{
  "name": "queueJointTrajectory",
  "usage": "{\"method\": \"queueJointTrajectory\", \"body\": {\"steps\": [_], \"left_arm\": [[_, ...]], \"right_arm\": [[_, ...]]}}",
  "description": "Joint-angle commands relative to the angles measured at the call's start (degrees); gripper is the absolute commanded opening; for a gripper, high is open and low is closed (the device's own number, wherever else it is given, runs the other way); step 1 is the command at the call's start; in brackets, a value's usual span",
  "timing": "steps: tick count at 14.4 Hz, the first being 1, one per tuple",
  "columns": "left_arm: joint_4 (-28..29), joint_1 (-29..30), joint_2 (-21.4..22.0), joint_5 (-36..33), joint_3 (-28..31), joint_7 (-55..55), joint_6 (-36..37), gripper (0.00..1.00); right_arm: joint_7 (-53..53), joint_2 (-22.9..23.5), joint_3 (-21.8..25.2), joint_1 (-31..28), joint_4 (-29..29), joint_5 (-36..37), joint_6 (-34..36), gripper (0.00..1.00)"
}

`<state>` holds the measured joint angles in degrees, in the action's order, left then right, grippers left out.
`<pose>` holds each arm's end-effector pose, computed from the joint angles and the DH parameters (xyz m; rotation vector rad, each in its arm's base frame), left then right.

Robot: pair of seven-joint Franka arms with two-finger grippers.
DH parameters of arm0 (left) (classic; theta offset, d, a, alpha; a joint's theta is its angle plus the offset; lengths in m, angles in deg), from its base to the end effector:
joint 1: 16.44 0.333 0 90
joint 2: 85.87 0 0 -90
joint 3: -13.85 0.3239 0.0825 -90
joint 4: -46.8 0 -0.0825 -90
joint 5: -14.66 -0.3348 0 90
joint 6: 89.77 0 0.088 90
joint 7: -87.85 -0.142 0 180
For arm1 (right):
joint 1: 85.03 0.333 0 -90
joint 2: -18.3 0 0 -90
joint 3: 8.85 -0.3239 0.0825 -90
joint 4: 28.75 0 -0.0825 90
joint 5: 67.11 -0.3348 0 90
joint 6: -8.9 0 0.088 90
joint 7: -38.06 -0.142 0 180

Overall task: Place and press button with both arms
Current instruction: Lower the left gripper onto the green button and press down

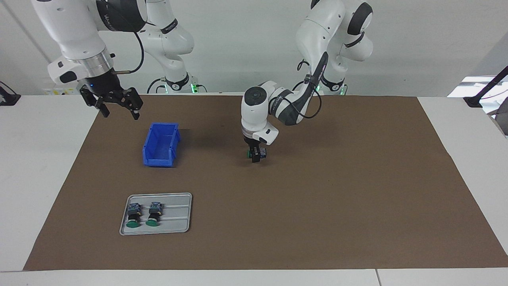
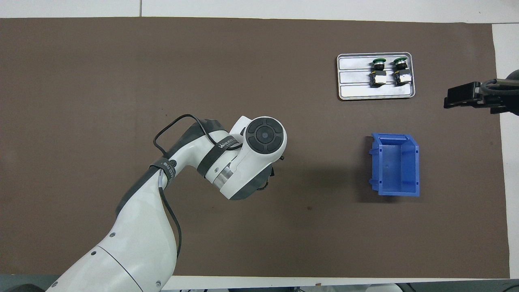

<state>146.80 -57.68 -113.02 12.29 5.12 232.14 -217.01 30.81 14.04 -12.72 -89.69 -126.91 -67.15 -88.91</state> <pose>0.4113 -0.4723 0.3082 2.1431 2.2924 -0.0579 0.4953 -0.0056 0.5859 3.1316 -0.2202 0.1071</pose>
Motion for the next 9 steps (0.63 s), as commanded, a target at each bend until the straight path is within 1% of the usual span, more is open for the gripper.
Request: {"method": "queueJointTrajectory", "body": {"steps": [1,3,5,6,7,9], "left_arm": [[2.39,-0.42,1.40,-1.23,0.47,1.34,-2.23,0.73],[3.00,-1.03,1.49,-1.23,0.47,1.34,-3.02,0.72],[3.18,-1.12,1.49,-1.23,0.56,1.34,-3.37,0.67],[3.27,-1.21,1.49,-1.23,0.47,1.34,-3.29,0.61],[3.27,-1.21,1.58,-1.23,0.56,1.34,-3.20,0.52],[3.45,-1.21,1.67,-1.23,0.56,1.16,-3.02,0.31]], "right_arm": [[1.27,-1.46,-0.09,-0.53,-1.60,-0.84,-0.02,0.99],[1.27,-1.46,-0.09,-0.53,-1.60,-0.84,-0.02,0.99],[1.27,-1.46,-0.09,-0.53,-1.60,-0.84,-0.02,0.99],[1.27,-1.46,-0.09,-0.53,-1.60,-0.84,-0.02,0.99],[1.27,-1.46,-0.09,-0.53,-1.60,-0.84,-0.02,0.99],[1.27,-1.46,0.00,-0.53,-1.60,-0.84,-0.02,0.99]]}}
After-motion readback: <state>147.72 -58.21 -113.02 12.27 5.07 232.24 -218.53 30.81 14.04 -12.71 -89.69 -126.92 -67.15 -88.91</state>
